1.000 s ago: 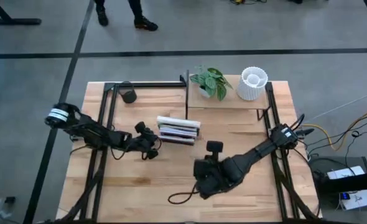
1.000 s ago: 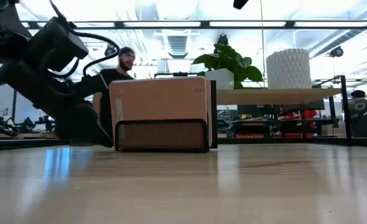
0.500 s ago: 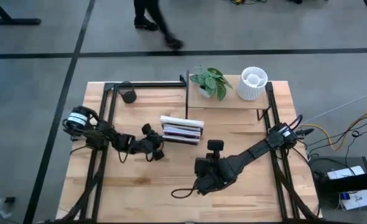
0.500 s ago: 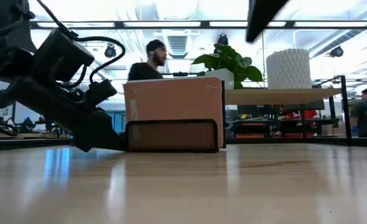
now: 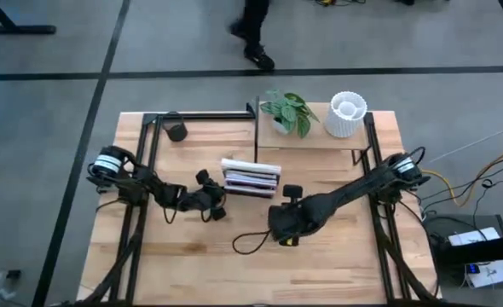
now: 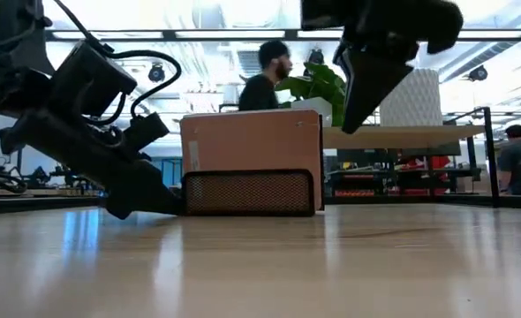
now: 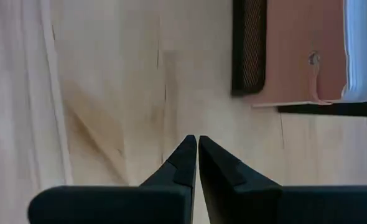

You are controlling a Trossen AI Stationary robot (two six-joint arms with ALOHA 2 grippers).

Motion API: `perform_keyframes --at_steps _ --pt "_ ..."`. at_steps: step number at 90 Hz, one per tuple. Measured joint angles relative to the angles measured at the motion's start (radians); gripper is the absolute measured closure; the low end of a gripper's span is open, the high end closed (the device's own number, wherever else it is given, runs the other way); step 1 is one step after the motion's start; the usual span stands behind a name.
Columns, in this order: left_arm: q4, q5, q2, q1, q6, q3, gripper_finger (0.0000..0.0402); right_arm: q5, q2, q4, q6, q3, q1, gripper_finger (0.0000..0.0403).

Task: Stock shelves
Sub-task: Move the black mesh bookshelf to the top left of the table

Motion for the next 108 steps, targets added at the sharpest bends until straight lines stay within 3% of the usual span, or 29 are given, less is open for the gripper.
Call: perform_keyframes --at_steps 12,33,47,68,83,108 --pt "-0.075 0.011 -0.043 0.0 -0.003 0.0 0.0381 0.022 -0.034 0.11 0.081 -0.115 0.001 0.0403" --pt "-0.296 0.016 -0.187 -0.001 -0.009 -0.005 0.0381 0.185 -0.037 0.292 0.221 -0.306 0.004 0.0403" --pt "-0.367 -0.071 -0.251 0.0 -0.03 -0.006 0.0381 0.301 -0.037 0.355 0.302 -0.385 0.001 0.0403" --pt "-0.348 -0.223 -0.233 0.002 -0.037 -0.006 0.0381 0.34 -0.036 0.702 0.12 -0.483 -0.004 0.0403" --pt "-0.287 -0.227 -0.178 0.017 -0.076 -0.006 0.0381 0.456 -0.036 0.718 0.125 -0.497 -0.021 0.0403" --pt "-0.117 -0.229 -0.064 0.026 -0.046 -0.005 0.0381 0.458 -0.029 0.797 0.152 -0.498 -0.056 0.0403"
